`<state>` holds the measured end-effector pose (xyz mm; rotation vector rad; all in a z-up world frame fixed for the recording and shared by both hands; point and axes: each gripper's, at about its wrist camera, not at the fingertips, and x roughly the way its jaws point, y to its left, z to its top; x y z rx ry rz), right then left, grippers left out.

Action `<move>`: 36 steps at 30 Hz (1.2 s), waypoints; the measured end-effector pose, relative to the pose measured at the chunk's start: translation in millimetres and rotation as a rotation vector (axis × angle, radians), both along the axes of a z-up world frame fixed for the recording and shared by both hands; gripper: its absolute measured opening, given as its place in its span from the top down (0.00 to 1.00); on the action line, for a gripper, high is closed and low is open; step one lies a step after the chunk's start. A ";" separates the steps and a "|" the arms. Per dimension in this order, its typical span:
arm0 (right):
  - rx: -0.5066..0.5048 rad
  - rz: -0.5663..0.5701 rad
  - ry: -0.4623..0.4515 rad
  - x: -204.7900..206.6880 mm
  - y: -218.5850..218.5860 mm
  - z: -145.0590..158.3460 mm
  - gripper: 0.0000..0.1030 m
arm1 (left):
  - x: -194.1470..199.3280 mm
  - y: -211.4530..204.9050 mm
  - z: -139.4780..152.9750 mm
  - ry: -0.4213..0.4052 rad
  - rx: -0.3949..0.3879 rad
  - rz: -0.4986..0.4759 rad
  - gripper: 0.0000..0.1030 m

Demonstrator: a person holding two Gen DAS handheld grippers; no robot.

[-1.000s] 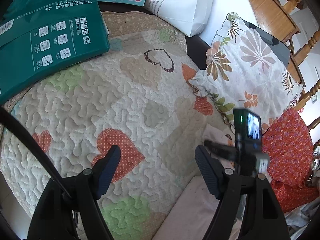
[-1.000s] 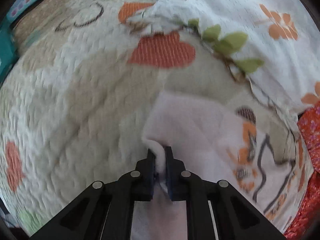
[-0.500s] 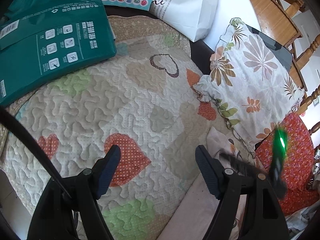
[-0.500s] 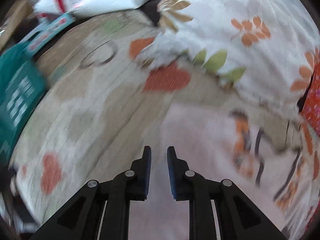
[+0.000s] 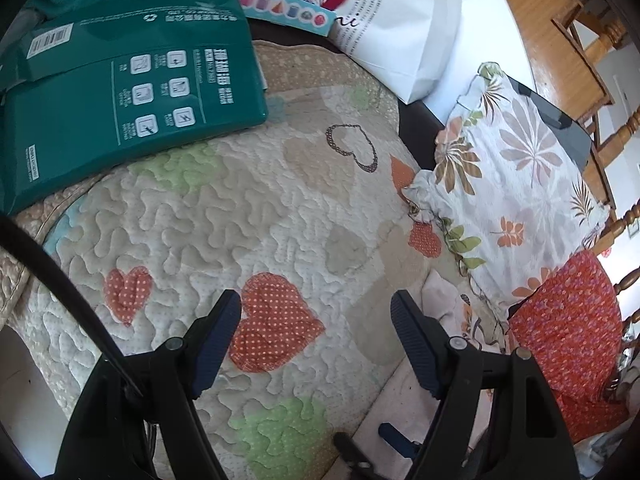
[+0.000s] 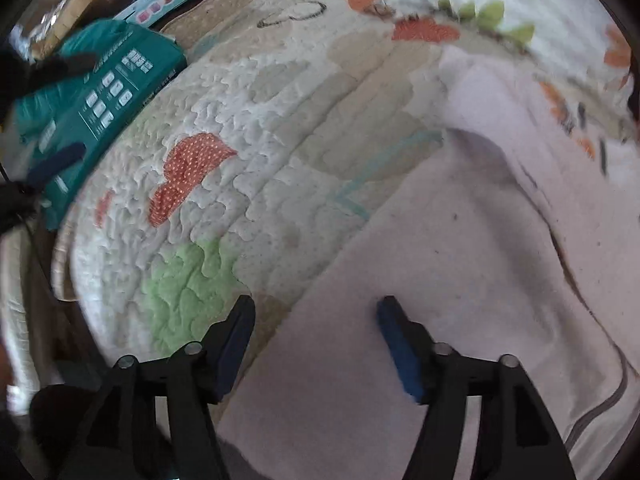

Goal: Fold small clothes

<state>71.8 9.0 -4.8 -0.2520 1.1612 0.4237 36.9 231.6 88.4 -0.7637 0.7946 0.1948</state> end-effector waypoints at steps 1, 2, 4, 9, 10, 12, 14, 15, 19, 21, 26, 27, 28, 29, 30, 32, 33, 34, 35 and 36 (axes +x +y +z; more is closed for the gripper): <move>-0.030 0.033 -0.051 -7.9 7.5 1.4 0.48 | -1.3 2.1 -0.2 -0.001 -0.003 0.004 0.26; -0.033 0.043 -0.066 -11.7 10.7 2.9 0.72 | -2.6 4.1 0.0 -0.003 -0.005 0.010 0.26; -0.032 0.048 -0.073 -15.4 12.9 6.9 0.94 | -4.5 7.3 1.0 -0.009 -0.010 0.018 0.26; 0.163 0.031 0.035 -24.2 3.7 10.6 0.96 | -7.5 10.2 2.7 -0.019 -0.017 0.024 0.26; 0.212 0.047 0.070 -31.2 4.7 10.9 0.96 | -7.7 10.1 2.6 -0.018 -0.016 0.025 0.26; 0.223 0.094 0.099 -44.7 17.1 7.1 0.96 | -8.0 10.0 2.7 -0.015 -0.012 0.024 0.26; 0.306 0.169 0.190 -55.1 25.1 -0.1 0.96 | -8.6 10.0 2.5 -0.012 -0.014 0.026 0.26; 0.303 0.180 0.201 -63.1 28.0 -1.6 0.96 | -9.0 10.1 2.3 -0.011 -0.014 0.028 0.26; 0.265 0.189 0.139 -89.6 17.0 9.7 0.89 | -9.8 9.6 0.6 -0.004 -0.008 0.030 0.26; 0.182 0.205 0.065 -106.3 3.9 17.9 0.74 | -11.3 10.1 -0.8 0.003 -0.002 0.029 0.26; 0.005 0.348 0.002 -159.4 -13.1 7.3 0.41 | -11.4 3.5 -1.9 0.010 0.020 0.014 0.26; -0.030 0.380 -0.011 -169.3 -12.0 1.0 0.41 | -10.9 1.0 -2.7 0.012 0.021 0.009 0.26; -0.078 0.415 -0.062 -183.0 -10.5 -5.0 0.41 | -10.6 -1.0 -3.5 0.014 0.019 0.006 0.26; -0.118 0.430 -0.114 -190.1 -8.8 -9.2 0.41 | -10.8 -3.8 -5.0 0.014 0.017 0.003 0.26; -0.161 0.435 -0.155 -196.4 -10.0 -13.3 0.41 | -11.2 -6.2 -6.1 0.015 0.019 0.002 0.26; -0.221 0.398 -0.222 -201.4 -11.4 -20.4 0.57 | -12.0 -11.2 -7.9 0.019 0.030 -0.004 0.26; -0.198 0.366 -0.220 -200.7 -14.4 -18.0 0.60 | -12.0 -14.6 -8.6 0.022 0.040 -0.011 0.26; -0.177 0.341 -0.206 -198.9 -15.9 -14.9 0.71 | -11.8 -16.9 -8.9 0.024 0.049 -0.016 0.26; -0.117 0.326 -0.168 -197.2 -17.2 -9.4 0.94 | -11.7 -19.7 -9.0 0.025 0.060 -0.022 0.26; -0.049 0.327 -0.112 -197.1 -17.1 -5.6 0.94 | -11.4 -22.1 -8.7 0.025 0.071 -0.026 0.26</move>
